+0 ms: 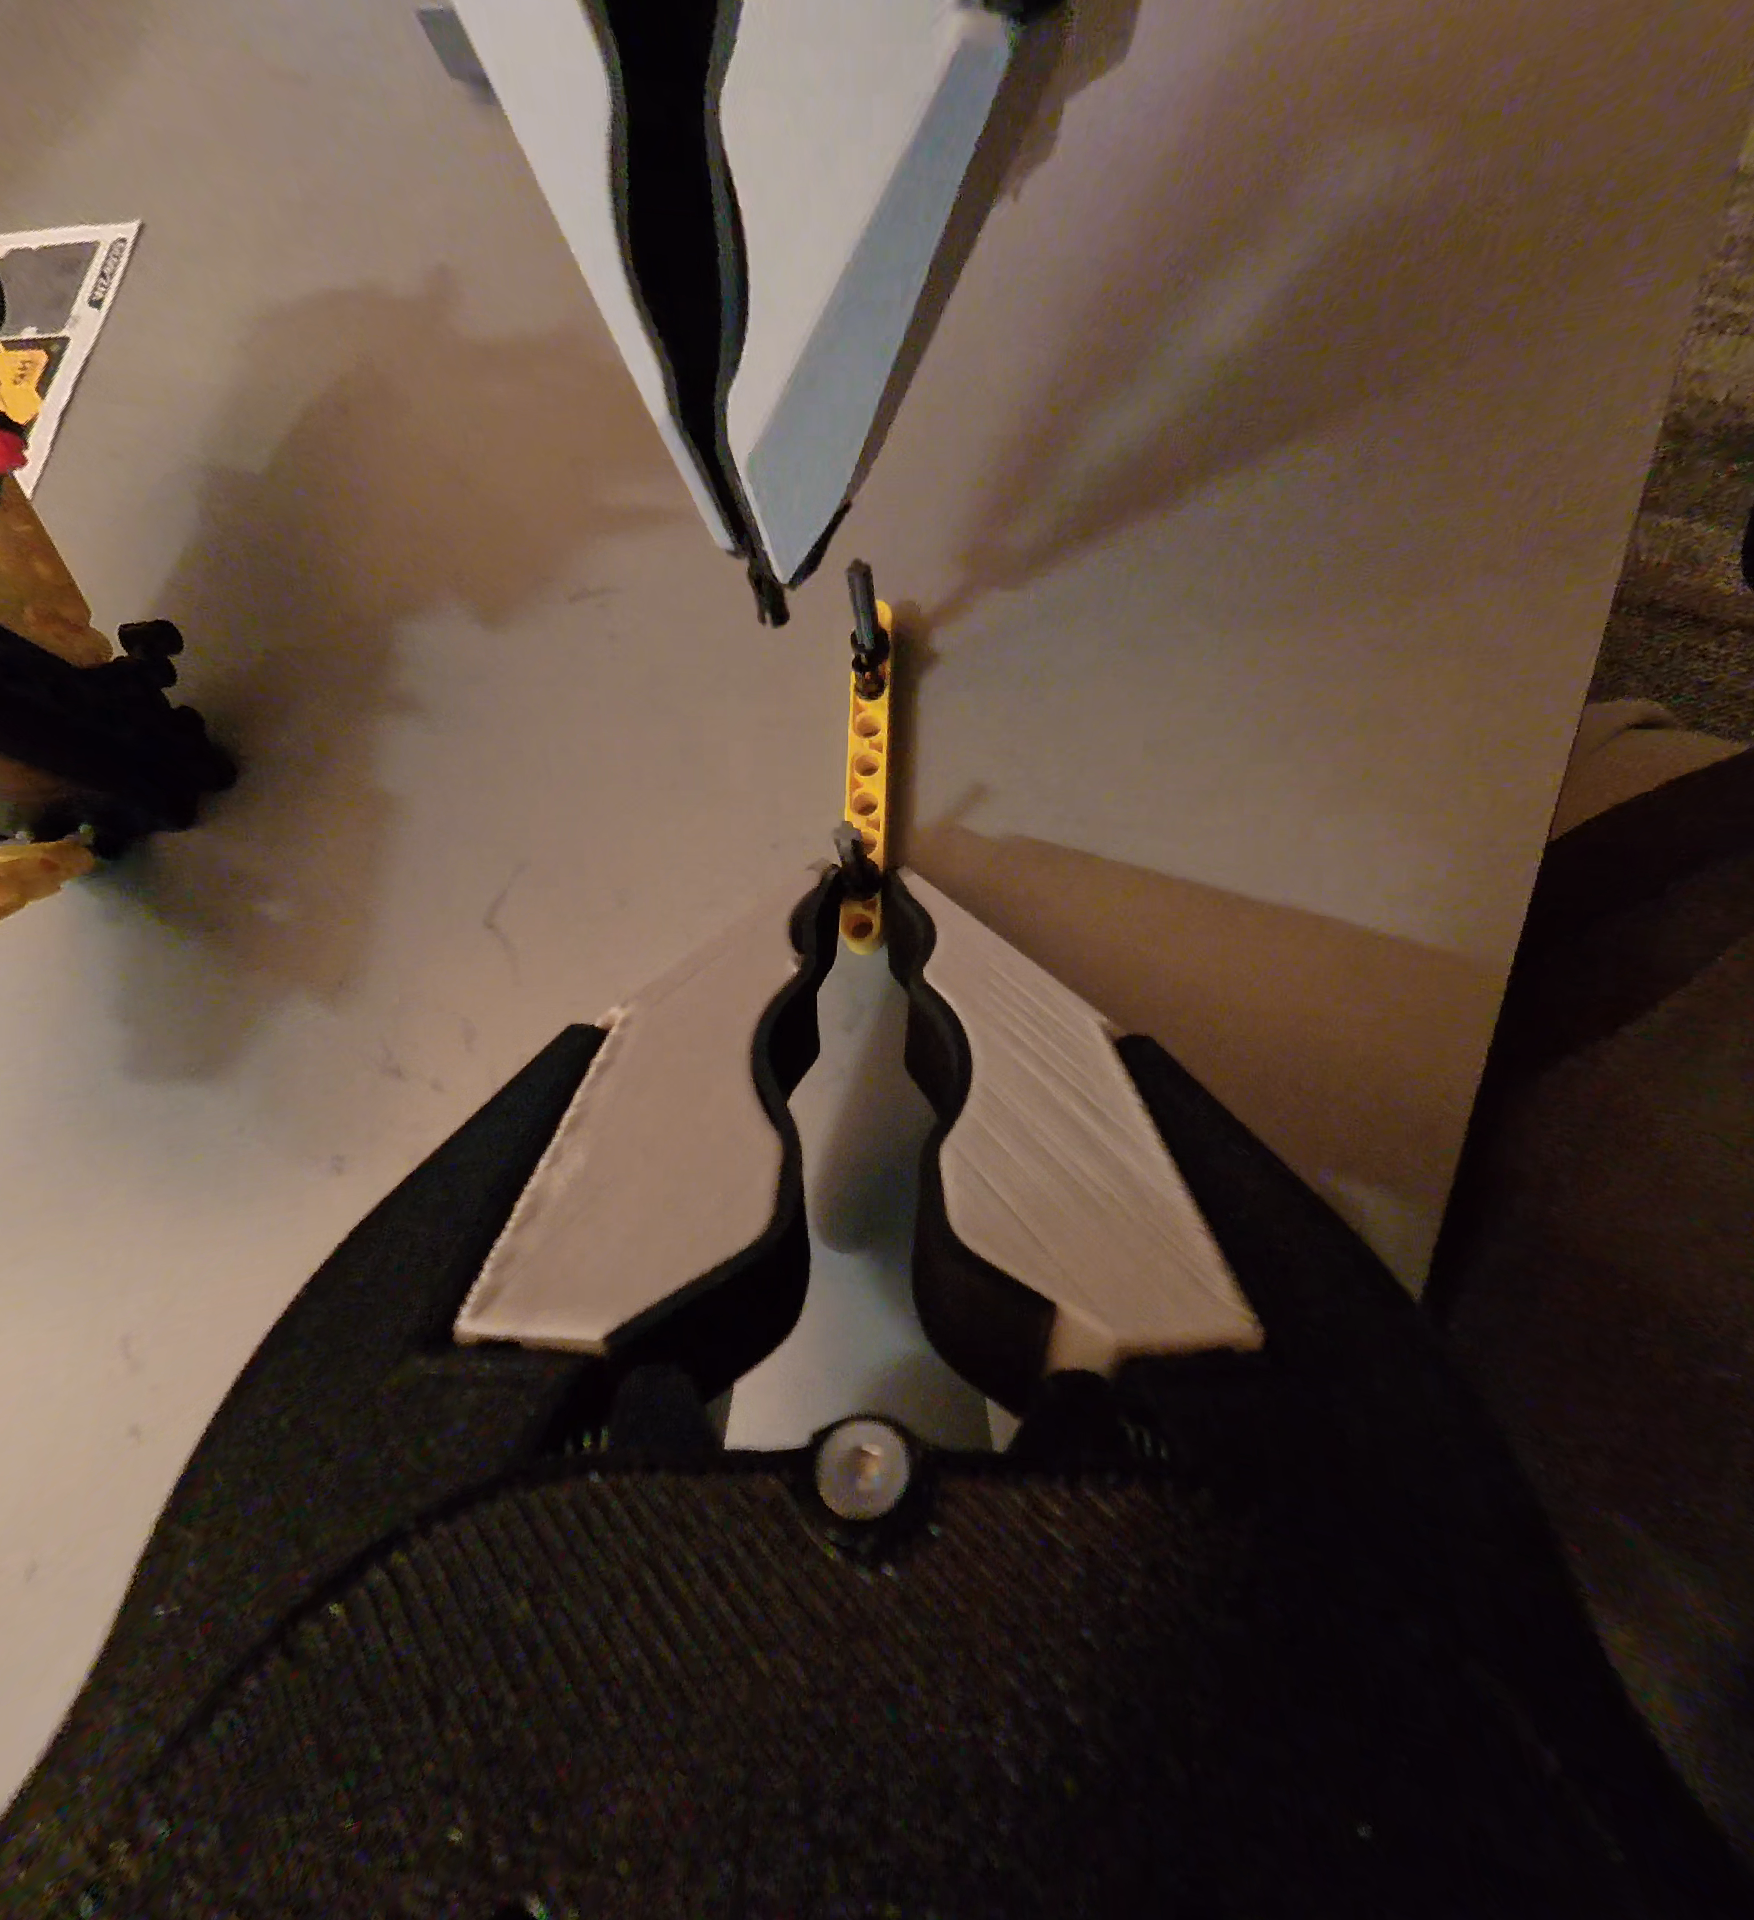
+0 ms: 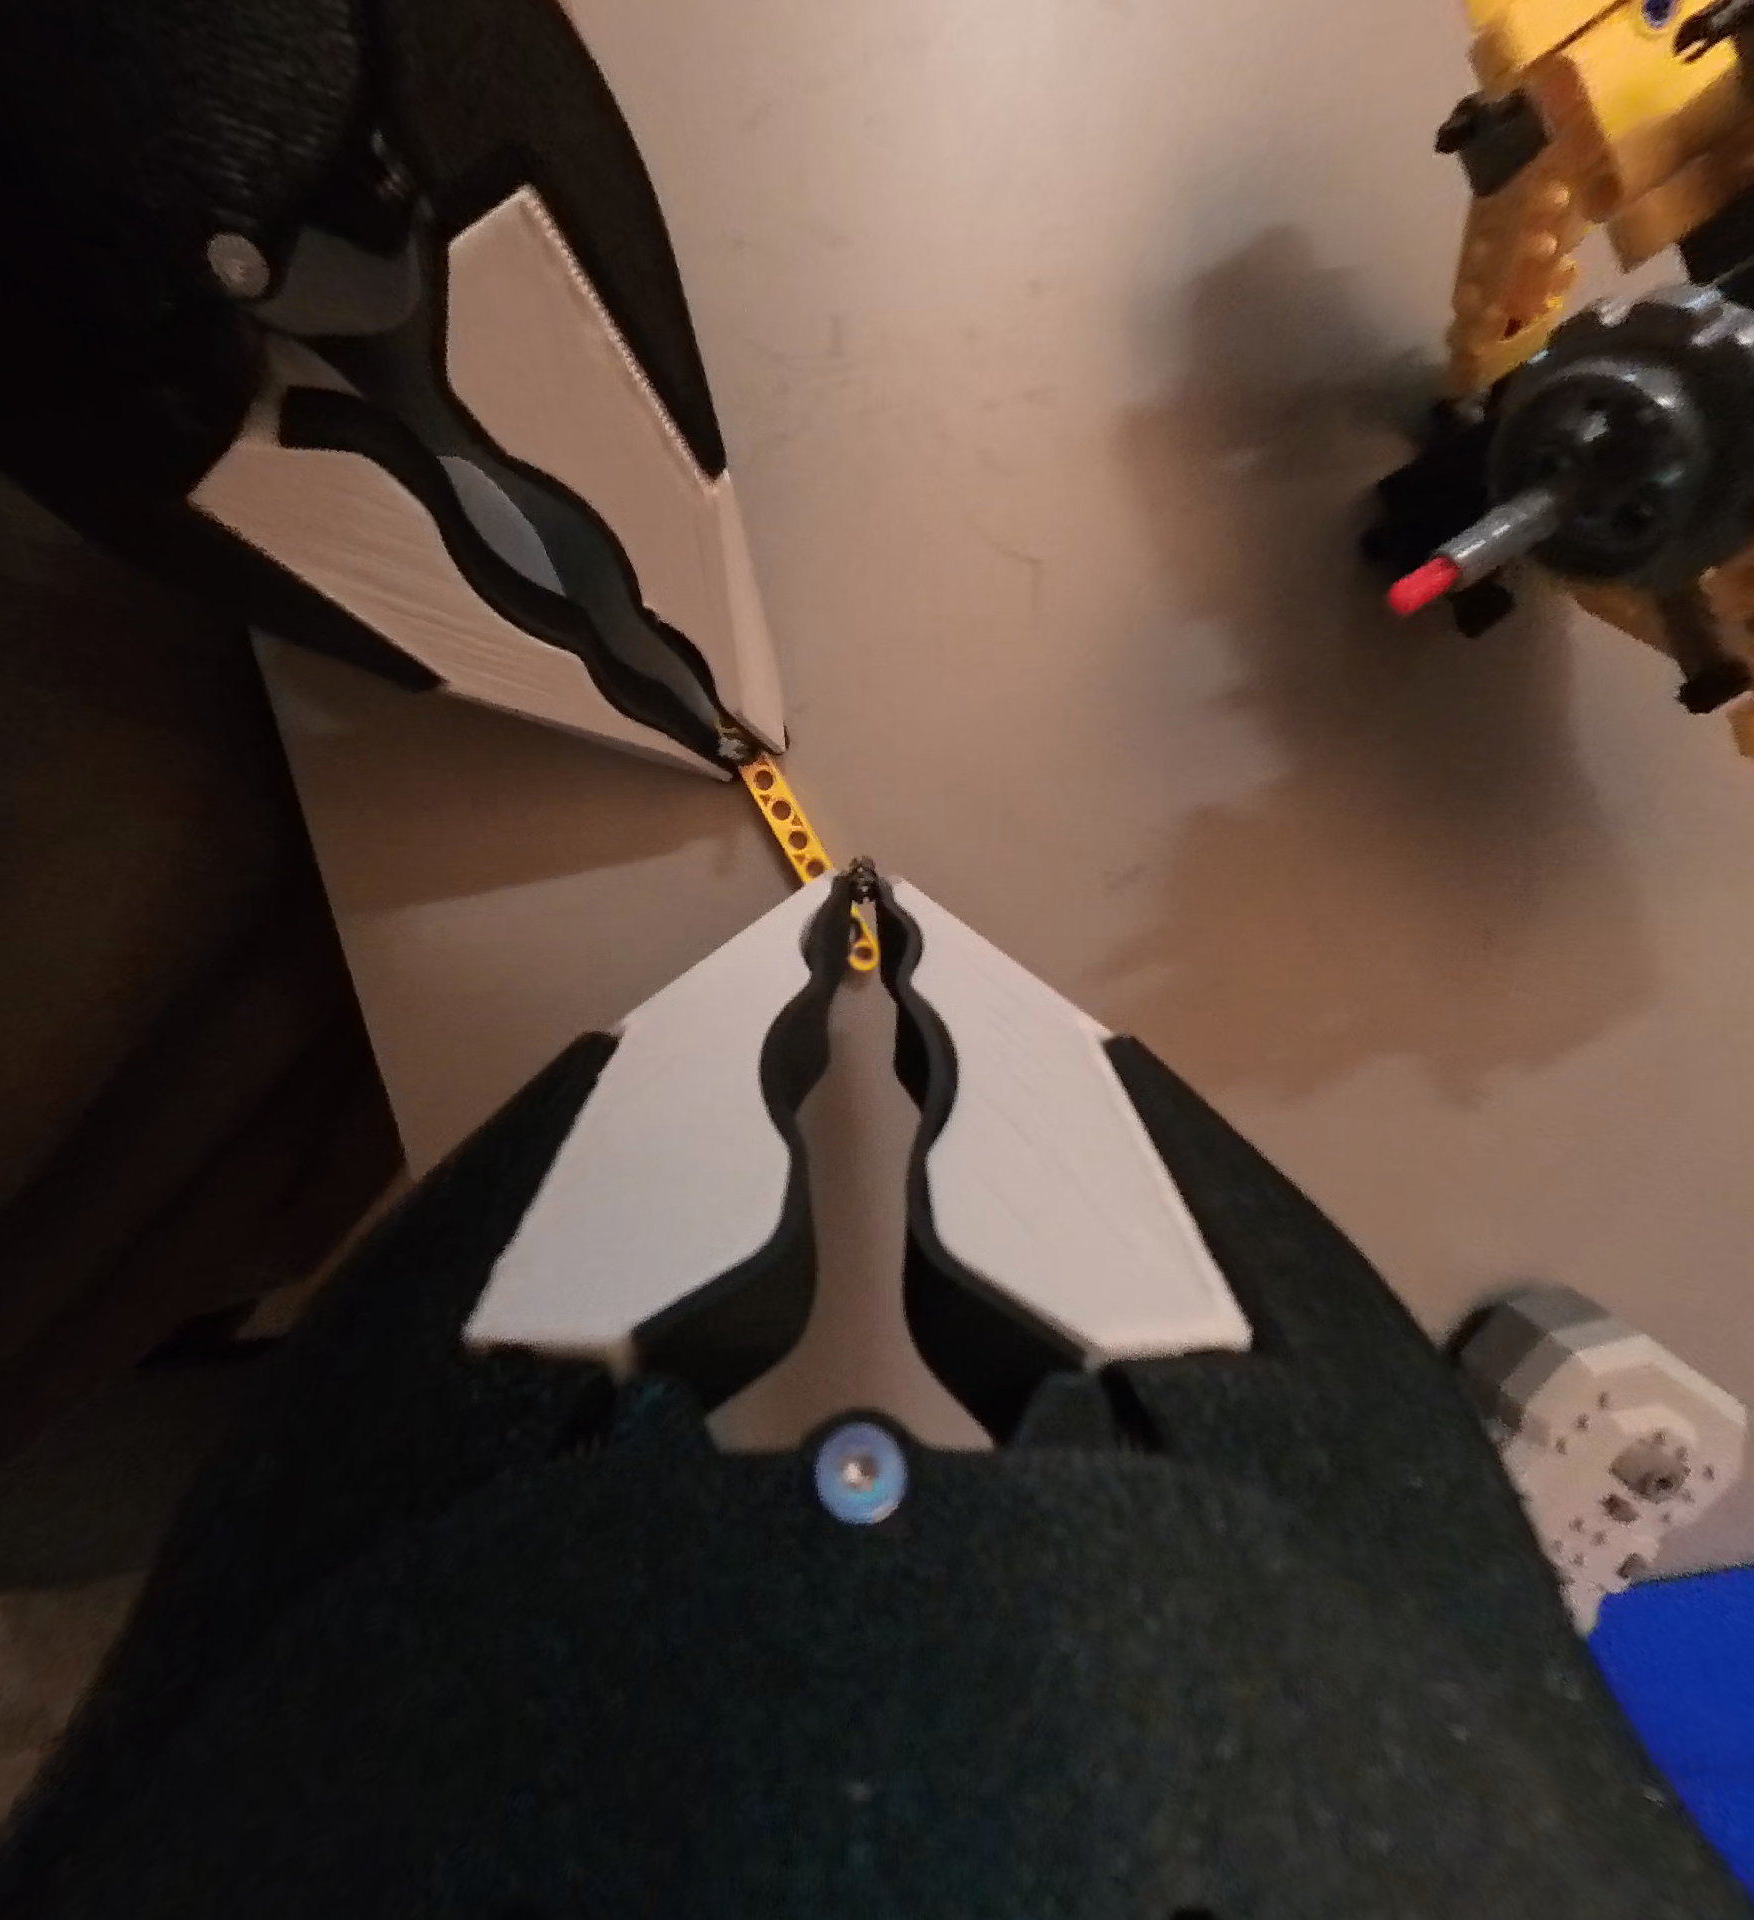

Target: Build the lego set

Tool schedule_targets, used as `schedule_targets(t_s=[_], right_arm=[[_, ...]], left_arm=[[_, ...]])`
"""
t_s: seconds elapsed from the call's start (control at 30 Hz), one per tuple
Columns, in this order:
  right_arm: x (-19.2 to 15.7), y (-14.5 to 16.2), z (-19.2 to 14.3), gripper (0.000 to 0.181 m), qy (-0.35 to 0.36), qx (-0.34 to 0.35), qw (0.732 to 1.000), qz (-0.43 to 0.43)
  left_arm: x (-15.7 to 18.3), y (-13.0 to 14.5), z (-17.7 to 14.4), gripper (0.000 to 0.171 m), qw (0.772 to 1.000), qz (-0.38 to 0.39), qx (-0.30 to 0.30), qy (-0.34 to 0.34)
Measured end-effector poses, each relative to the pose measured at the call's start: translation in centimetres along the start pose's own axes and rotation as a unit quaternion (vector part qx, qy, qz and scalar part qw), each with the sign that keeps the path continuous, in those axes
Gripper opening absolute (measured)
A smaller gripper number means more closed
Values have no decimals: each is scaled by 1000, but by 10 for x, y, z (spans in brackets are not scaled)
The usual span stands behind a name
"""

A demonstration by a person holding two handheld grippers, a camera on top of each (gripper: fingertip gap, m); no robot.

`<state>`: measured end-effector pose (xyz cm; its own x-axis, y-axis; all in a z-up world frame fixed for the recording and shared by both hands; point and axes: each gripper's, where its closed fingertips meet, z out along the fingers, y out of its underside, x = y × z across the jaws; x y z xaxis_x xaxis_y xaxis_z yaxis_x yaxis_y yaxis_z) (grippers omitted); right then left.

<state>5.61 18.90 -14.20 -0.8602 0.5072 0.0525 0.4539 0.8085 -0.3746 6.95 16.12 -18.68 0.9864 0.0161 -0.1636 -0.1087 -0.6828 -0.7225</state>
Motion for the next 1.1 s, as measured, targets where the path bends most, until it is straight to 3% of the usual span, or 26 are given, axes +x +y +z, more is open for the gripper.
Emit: schedule_targets(t_s=[0.37, 0.57, 0.87, 1.1], right_arm=[[-1, -6, -7, 3, 9, 82, 994, 71], [-4, -10, -15, 3, -28, 166, 972, 163], [-3, 16, -18, 3, 5, 205, 948, 243], [-8, 18, -13, 3, 2, 216, 943, 251]], left_arm=[[0, 0, 0, 6, 1000, -12, -2, 11], [0, 1, 1, 7, 1000, -9, -4, 7], [0, 1, 2, 7, 1000, -21, -5, 21], [0, 1, 2, 7, 1000, -20, -7, 19]])
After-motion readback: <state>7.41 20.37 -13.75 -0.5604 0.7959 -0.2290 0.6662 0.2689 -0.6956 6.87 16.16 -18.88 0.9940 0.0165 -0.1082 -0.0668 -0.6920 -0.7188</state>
